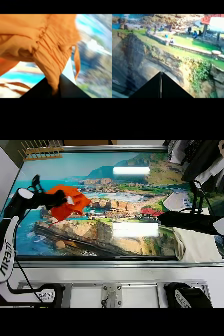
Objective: Fold the clothes and pants, and hang the long-sleeved shirts on hangers.
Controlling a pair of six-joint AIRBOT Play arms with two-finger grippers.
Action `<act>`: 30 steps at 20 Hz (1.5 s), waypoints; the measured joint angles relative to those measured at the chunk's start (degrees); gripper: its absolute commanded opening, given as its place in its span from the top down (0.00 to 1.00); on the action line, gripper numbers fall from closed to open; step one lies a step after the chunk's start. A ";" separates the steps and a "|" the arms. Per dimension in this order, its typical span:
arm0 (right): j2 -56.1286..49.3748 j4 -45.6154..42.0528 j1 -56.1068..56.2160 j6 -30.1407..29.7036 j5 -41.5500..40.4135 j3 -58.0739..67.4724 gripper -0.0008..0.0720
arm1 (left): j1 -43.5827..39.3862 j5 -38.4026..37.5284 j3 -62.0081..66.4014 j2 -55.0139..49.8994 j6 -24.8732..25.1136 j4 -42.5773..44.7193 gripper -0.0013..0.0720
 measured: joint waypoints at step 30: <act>0.02 4.39 -5.51 0.42 -3.13 0.00 0.97 | 2.23 -2.29 5.95 -15.63 -7.67 4.37 0.03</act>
